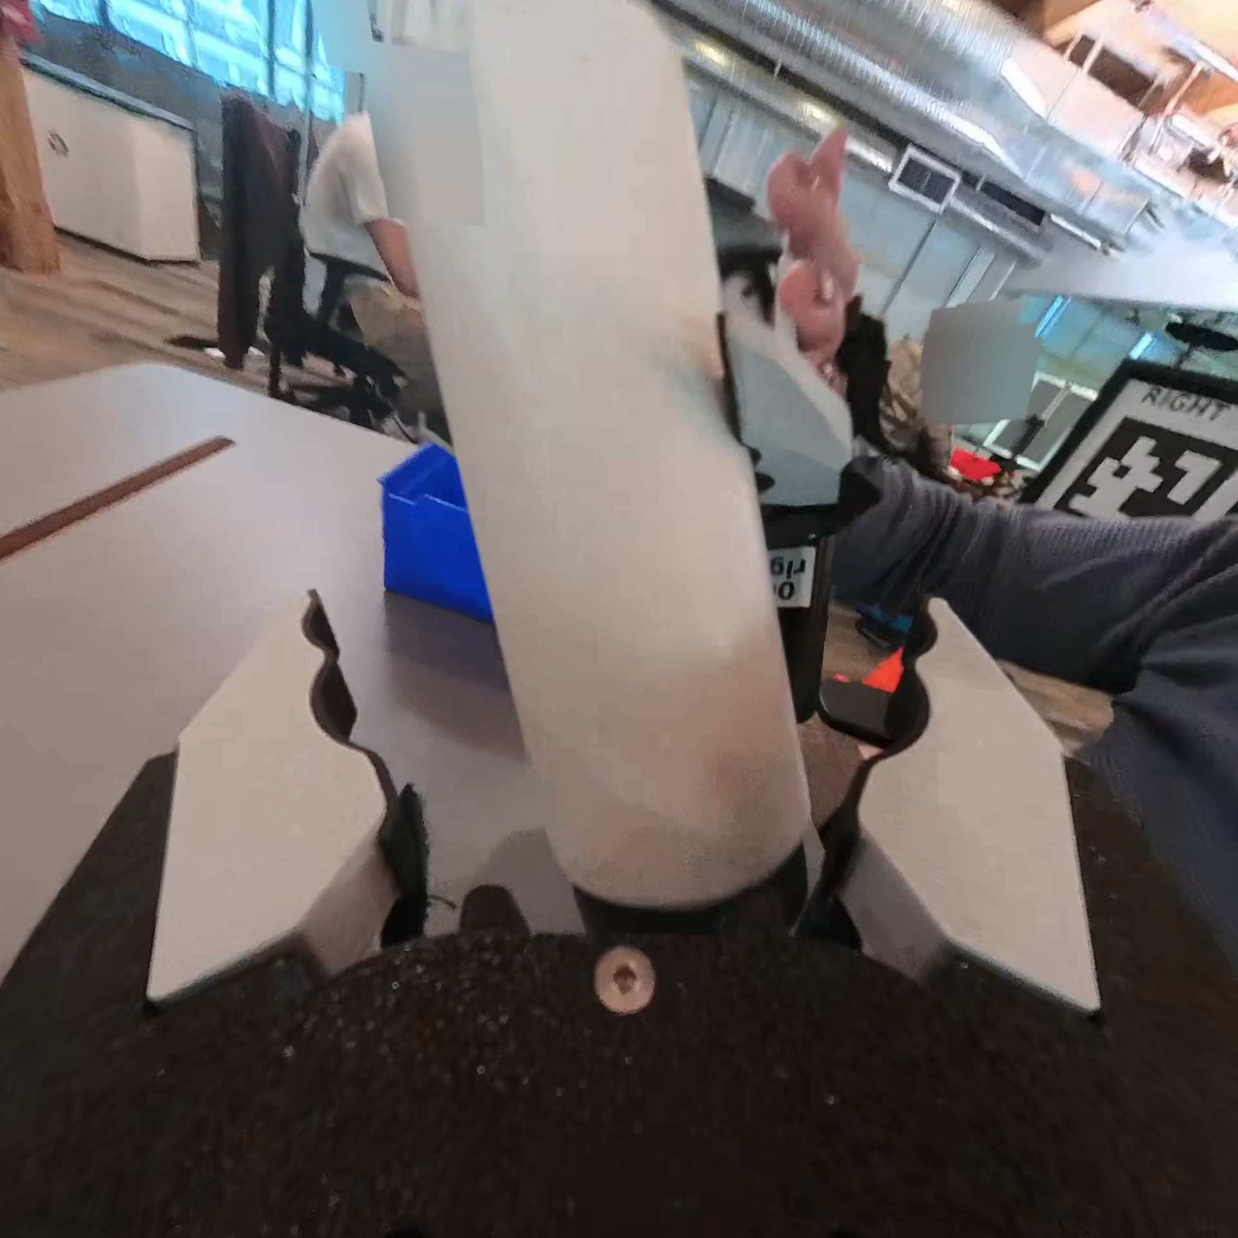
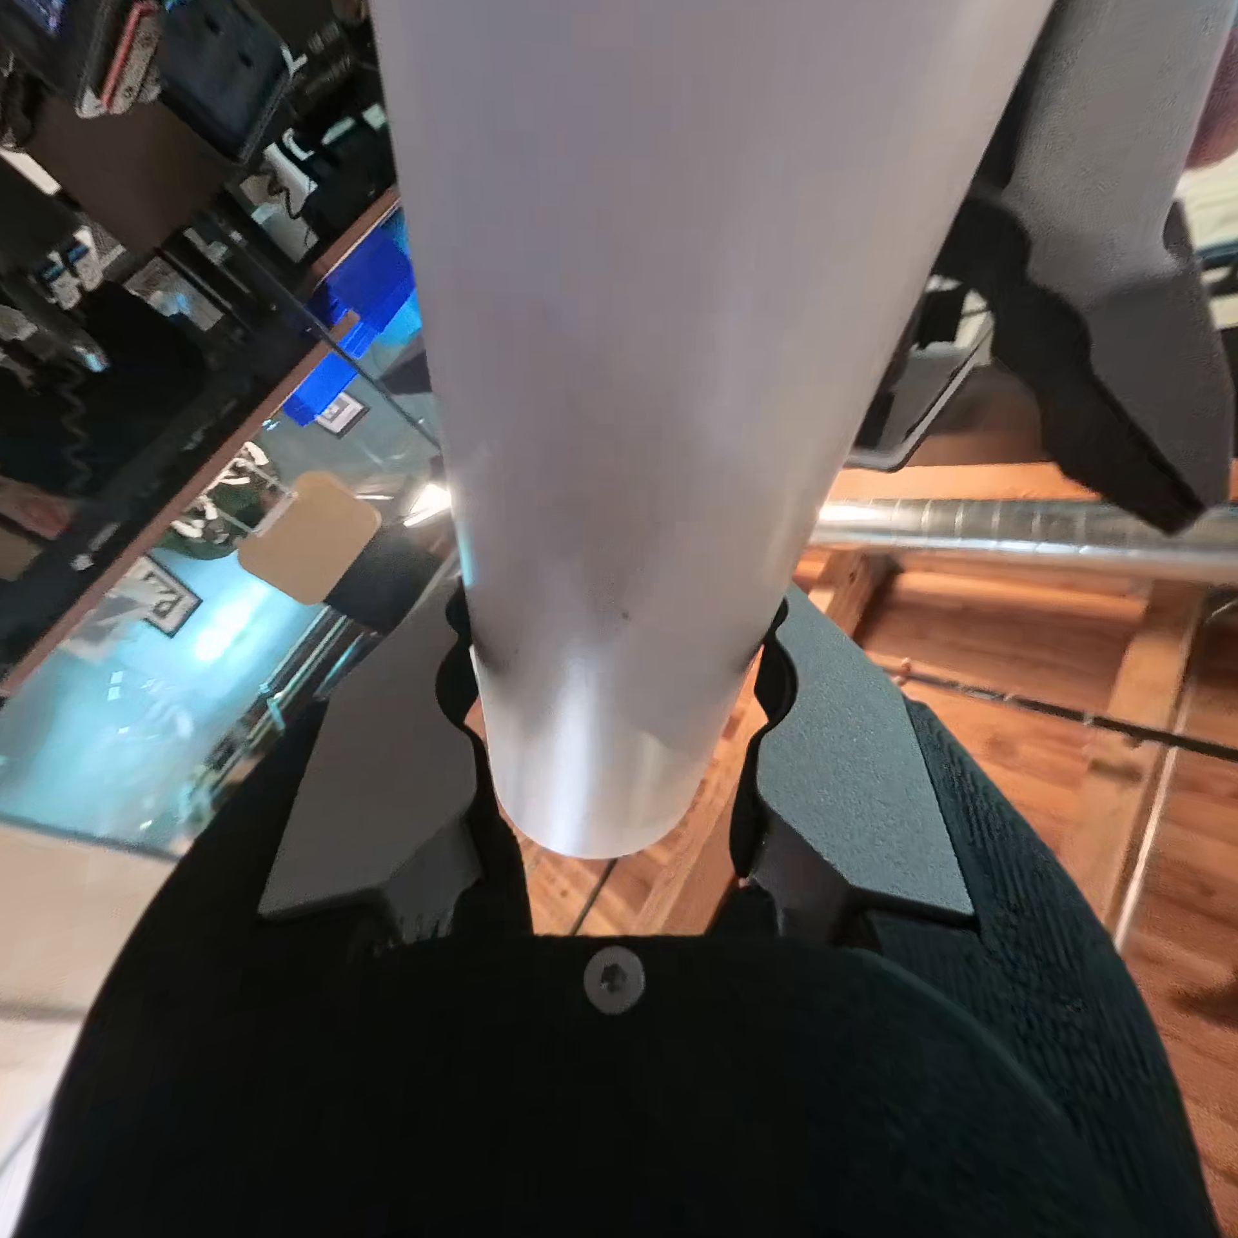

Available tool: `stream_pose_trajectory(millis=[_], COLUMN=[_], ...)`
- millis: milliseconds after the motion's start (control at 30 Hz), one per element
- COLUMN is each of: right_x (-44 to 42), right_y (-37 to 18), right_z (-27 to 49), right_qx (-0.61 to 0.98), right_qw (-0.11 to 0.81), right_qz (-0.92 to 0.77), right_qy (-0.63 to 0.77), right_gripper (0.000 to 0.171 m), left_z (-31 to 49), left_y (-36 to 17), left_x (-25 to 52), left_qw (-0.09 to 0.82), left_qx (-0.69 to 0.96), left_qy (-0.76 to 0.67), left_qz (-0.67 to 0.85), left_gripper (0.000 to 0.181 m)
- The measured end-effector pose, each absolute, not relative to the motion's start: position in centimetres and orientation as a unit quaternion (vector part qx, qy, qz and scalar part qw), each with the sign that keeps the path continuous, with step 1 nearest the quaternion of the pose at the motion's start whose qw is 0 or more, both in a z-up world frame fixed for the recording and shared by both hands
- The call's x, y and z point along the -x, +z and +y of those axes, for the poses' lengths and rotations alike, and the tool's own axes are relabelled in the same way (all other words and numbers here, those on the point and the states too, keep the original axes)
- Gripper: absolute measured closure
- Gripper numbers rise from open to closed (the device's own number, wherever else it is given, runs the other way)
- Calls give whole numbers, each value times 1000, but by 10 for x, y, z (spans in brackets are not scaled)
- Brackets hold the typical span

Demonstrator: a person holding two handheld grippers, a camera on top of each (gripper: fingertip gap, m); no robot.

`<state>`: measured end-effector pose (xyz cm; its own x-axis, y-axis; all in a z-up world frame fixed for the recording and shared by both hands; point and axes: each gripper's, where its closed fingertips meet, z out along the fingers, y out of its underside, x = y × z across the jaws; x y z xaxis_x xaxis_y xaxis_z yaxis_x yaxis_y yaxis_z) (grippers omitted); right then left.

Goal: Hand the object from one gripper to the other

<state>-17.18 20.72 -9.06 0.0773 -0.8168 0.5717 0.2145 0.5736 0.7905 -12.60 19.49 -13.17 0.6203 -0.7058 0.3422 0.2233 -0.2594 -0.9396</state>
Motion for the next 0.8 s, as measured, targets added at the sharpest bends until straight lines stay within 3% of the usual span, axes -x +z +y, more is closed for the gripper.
stream_pose_trajectory(millis=[167, 200, 267, 300, 500, 567, 700, 800], right_x=[178, 179, 180, 180, 180, 174, 160, 152], right_y=[-88, -87, -84, -81, -82, -73, -72, -91], right_z=[180, 178, 174, 174, 188, 199, 237, 206], right_qx=[-341, -345, -345, -341, -252, -174, 110, 305], right_qw=[673, 673, 679, 680, 702, 728, 706, 499], right_qz=[-539, -537, -532, -531, -594, -616, -699, -732], right_qy=[-375, -373, -370, -374, -302, -245, 6, 349], right_gripper=[87, 87, 87, 88, 87, 77, 71, 52], left_z=[188, 185, 176, 174, 183, 187, 197, 203], left_y=[-149, -147, -139, -135, -132, -128, -121, -123], left_x=[92, 87, 80, 79, 85, 95, 127, 145], left_qw=[533, 529, 514, 509, 528, 552, 643, 693], left_qx=[688, 676, 646, 628, 606, 607, 622, 629], left_qy=[-435, -455, -510, -538, -554, -532, -390, -239], left_qz=[231, 237, 243, 240, 218, 211, 218, 259], left_gripper=[24, 33, 70, 75, 78, 78, 78, 79])
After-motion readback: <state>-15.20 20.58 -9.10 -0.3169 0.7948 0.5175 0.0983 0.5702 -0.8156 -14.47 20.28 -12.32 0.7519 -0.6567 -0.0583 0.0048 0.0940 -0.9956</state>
